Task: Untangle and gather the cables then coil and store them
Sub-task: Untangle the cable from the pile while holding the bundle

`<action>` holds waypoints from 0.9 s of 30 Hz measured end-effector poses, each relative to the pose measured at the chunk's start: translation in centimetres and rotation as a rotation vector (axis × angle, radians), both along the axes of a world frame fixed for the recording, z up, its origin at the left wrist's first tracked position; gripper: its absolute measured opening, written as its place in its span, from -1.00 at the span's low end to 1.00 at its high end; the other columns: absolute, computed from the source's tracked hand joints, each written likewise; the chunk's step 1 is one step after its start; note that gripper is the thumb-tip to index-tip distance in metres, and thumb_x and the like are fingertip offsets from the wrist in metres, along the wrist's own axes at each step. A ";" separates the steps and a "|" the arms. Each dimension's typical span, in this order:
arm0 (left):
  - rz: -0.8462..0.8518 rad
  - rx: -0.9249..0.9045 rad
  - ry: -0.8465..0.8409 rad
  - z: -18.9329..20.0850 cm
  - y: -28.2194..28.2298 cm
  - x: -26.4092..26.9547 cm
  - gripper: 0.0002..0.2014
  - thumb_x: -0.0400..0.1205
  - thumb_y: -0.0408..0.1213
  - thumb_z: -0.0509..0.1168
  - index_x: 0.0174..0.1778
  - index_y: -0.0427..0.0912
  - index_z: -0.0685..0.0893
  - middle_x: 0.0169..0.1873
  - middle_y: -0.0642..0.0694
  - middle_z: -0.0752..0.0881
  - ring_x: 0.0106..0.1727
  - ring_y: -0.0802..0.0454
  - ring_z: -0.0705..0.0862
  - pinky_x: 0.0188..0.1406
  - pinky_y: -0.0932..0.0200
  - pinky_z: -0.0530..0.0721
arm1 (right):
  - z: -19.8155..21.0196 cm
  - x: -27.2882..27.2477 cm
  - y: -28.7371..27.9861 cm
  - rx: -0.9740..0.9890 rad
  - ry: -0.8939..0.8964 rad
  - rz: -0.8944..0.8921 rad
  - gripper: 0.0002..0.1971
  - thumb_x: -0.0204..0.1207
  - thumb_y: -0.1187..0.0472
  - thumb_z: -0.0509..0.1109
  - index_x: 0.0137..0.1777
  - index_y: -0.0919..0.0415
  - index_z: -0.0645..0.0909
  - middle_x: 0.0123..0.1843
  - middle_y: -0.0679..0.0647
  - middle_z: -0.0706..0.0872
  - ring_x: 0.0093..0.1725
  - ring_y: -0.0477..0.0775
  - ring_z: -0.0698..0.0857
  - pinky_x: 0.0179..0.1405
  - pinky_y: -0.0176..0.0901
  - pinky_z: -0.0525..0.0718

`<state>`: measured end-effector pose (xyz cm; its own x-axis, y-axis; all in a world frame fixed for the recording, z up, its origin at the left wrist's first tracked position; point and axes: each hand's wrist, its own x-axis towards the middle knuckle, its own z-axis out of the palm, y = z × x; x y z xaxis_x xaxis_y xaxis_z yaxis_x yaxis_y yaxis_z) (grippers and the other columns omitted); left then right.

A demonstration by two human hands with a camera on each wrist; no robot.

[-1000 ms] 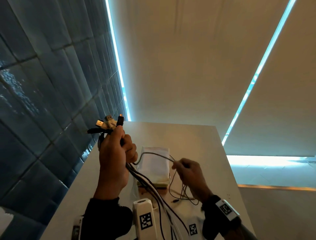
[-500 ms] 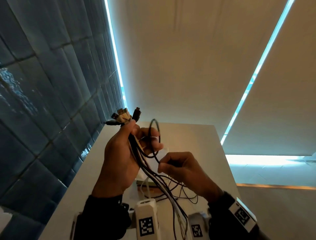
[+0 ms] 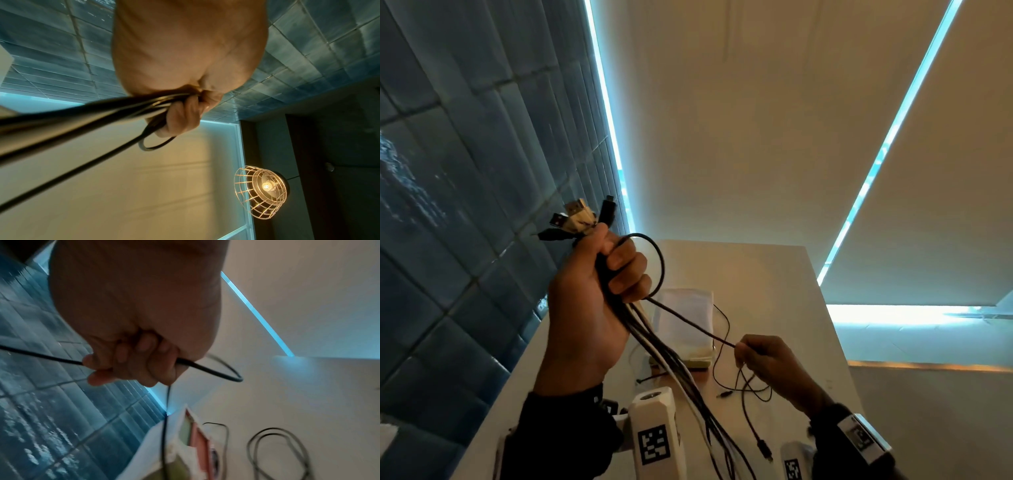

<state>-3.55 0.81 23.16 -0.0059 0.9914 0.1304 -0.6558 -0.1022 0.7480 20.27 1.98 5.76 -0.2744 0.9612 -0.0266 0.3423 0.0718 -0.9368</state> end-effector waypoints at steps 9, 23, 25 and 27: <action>0.099 0.024 0.005 1.1 -0.8 -1.6 -0.71 0.69 -0.15 0.06 -0.39 -0.02 0.31 -0.46 0.09 0.31 -0.52 0.18 0.17 -0.54 0.27 0.17 | -5.5 5.1 -1.7 -0.020 -0.201 -0.180 -0.60 0.63 0.28 0.34 -0.47 0.04 0.59 -0.51 -0.13 0.61 -0.42 -0.24 0.53 -0.33 -0.35 0.43; -0.086 -0.248 0.215 -1.5 0.8 1.8 -0.75 0.70 -0.21 0.09 -0.33 -0.09 0.35 -0.47 -0.02 0.48 -0.57 0.13 0.32 -0.58 0.24 0.24 | 8.8 -0.1 -2.3 0.084 0.481 -0.302 -0.83 0.60 0.24 0.32 -0.11 0.35 0.65 -0.57 -0.04 0.38 -0.62 -0.08 0.25 -0.64 -0.36 0.27; -0.112 -0.268 0.281 -1.5 0.7 2.5 -0.75 0.72 -0.21 0.07 -0.30 -0.11 0.37 -0.42 -0.10 0.58 -0.54 0.09 0.41 -0.55 0.22 0.32 | 11.3 -1.6 -2.9 0.145 0.548 -0.166 -0.80 0.60 0.17 0.36 -0.10 0.33 0.64 -0.55 -0.02 0.41 -0.61 -0.10 0.28 -0.64 -0.36 0.30; -0.135 -0.270 0.324 -1.5 0.5 3.0 -0.76 0.74 -0.20 0.06 -0.25 -0.14 0.40 -0.35 -0.19 0.70 -0.48 0.04 0.52 -0.49 0.19 0.42 | 12.7 -2.7 -3.7 0.196 0.534 -0.039 -0.79 0.55 0.09 0.40 -0.12 0.26 0.66 -0.53 -0.06 0.46 -0.60 -0.13 0.33 -0.62 -0.35 0.34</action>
